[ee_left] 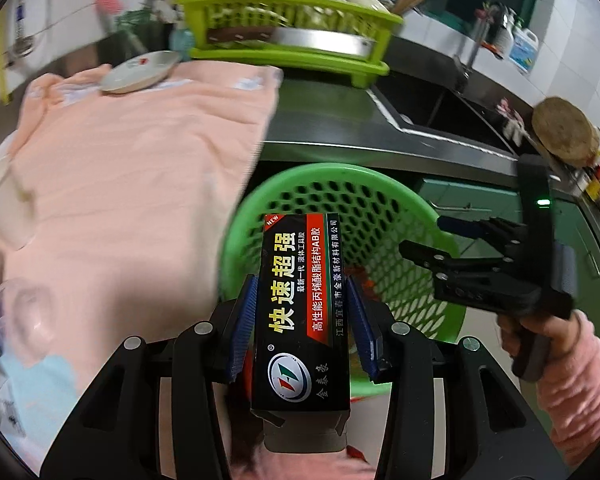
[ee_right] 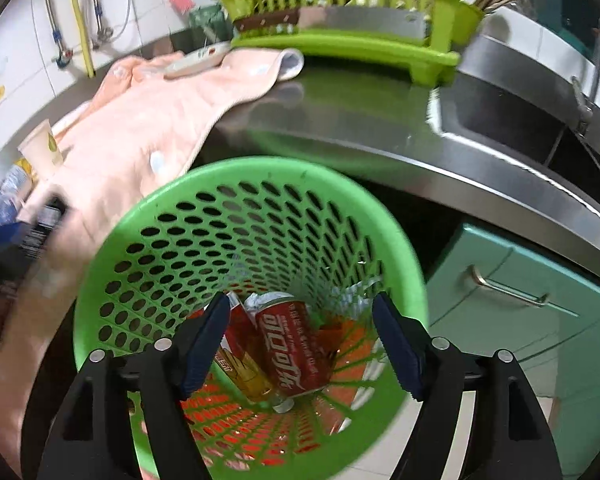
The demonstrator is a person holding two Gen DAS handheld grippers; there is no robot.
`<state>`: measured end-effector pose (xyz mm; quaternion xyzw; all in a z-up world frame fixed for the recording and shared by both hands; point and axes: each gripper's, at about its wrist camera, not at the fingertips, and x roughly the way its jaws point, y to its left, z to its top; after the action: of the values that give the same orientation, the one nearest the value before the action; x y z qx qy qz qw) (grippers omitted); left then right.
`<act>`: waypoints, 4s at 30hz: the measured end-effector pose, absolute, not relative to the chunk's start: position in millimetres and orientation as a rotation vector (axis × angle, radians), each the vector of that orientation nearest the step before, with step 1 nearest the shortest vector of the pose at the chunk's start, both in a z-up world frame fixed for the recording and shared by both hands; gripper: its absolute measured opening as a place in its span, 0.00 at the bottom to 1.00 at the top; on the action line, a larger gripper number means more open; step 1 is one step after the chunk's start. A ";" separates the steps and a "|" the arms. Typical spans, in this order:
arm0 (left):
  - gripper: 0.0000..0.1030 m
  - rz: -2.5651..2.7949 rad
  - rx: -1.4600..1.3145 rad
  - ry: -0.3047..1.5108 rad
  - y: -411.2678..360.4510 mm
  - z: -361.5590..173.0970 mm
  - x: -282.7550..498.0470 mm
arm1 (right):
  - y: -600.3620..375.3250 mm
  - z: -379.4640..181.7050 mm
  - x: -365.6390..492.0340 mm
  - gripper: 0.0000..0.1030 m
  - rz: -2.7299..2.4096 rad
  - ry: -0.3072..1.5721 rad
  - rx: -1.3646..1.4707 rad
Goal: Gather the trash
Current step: 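Lower the black glue box into the green basket and open the left gripper, then grasp the white milk carton with the left gripper while the right gripper grasps the clear plastic cup, then drop the clear cup and milk carton into the green basket, opening both grippers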
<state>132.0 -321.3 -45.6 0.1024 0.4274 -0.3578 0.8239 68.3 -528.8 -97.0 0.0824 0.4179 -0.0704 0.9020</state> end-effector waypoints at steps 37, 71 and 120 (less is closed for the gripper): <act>0.67 -0.421 0.106 0.809 -153.0 -9.0 131.9 | -378.4 -38.5 104.7 0.72 0.190 0.783 0.067; 0.87 0.180 -0.556 0.904 38.0 -24.1 155.9 | -205.6 -68.7 238.8 0.61 0.576 0.833 -0.099; 0.71 0.265 -0.619 0.950 9.8 -41.2 163.9 | -362.9 -74.5 132.2 0.59 0.358 0.770 0.090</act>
<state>163.9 9.8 -41.2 -0.2923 0.4488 0.1252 0.8351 132.2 -362.9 -74.5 0.0435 0.3735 0.1735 0.9102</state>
